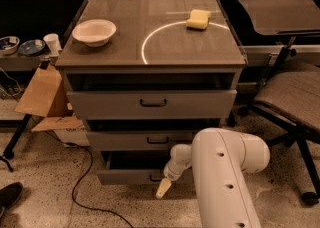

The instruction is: Open bottom drawer

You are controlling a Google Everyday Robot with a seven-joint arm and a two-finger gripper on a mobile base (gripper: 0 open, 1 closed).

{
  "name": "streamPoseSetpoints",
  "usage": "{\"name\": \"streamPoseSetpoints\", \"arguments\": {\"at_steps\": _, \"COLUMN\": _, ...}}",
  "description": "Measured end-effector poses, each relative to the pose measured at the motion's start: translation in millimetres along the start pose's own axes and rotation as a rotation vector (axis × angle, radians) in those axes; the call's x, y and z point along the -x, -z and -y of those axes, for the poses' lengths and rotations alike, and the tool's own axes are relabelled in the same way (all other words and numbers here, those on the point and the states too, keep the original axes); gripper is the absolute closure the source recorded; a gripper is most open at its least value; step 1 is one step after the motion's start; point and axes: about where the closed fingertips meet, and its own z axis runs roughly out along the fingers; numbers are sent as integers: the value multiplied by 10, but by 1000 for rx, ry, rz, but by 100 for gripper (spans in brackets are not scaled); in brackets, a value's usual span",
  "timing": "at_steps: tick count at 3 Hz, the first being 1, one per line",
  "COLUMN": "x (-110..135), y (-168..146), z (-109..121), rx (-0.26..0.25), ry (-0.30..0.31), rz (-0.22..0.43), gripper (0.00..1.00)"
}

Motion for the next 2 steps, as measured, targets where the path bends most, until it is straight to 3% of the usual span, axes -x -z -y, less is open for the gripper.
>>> {"name": "streamPoseSetpoints", "arguments": {"at_steps": 1, "x": -193, "y": -36, "z": -135, "rx": 29, "ry": 2, "rz": -21, "gripper": 0}}
{"name": "streamPoseSetpoints", "arguments": {"at_steps": 2, "x": -178, "y": -1, "z": -148, "rx": 30, "ry": 2, "rz": -21, "gripper": 0}}
